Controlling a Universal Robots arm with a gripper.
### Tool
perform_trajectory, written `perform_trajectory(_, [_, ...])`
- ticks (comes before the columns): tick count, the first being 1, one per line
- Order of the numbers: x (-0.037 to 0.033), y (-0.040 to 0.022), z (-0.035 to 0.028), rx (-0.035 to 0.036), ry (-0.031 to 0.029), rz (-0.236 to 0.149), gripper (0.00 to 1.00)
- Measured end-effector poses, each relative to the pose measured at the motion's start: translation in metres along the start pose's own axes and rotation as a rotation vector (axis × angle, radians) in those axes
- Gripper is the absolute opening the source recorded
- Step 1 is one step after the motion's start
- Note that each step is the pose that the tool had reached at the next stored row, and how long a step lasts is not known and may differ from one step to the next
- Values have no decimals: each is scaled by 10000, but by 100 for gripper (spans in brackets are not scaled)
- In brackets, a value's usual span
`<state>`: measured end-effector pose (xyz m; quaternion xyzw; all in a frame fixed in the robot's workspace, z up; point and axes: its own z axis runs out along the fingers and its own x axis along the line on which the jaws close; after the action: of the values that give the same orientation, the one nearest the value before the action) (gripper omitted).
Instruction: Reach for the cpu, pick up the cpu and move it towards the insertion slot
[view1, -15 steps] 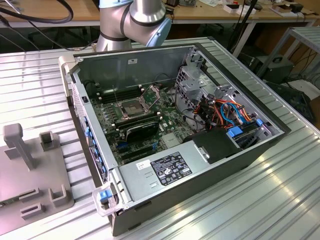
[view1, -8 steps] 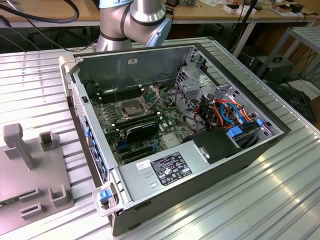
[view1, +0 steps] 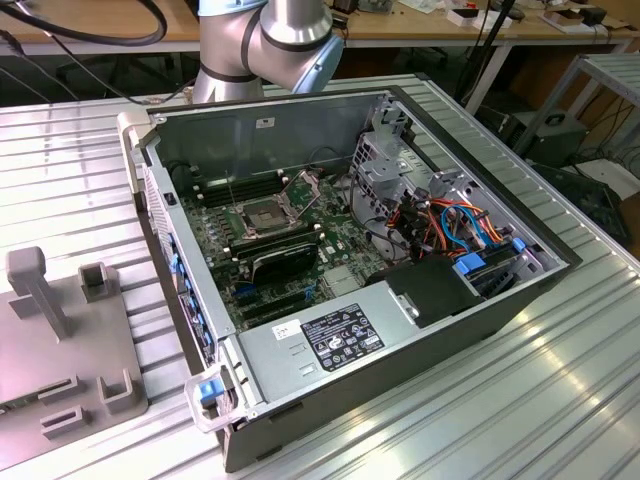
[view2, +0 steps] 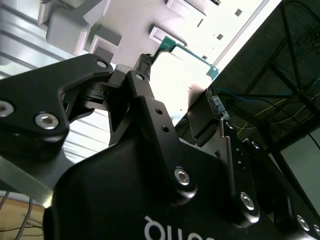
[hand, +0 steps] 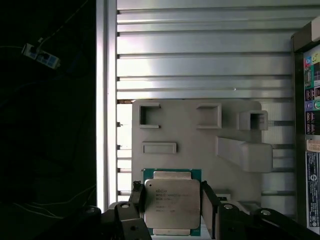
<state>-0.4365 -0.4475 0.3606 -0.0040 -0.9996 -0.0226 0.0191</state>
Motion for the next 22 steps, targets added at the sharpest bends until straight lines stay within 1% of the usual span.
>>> perform_trajectory(4, [-5, 0, -4, 0, -1, 0, 55])
perform_trajectory(7, [-4, 1, -29, -1, -1, 1, 55])
perform_trajectory(11, [-6, 1, -31, 0, 0, 1, 55])
perform_trajectory(14, [-73, 2, -33, -1, 0, 0, 55])
perform_trajectory(15, [-108, 2, -34, -1, 0, 0, 55])
perform_trajectory(17, [-109, 3, -41, 1, 2, 2, 55])
perform_trajectory(22, [-109, 5, -93, 1, 3, 1, 55])
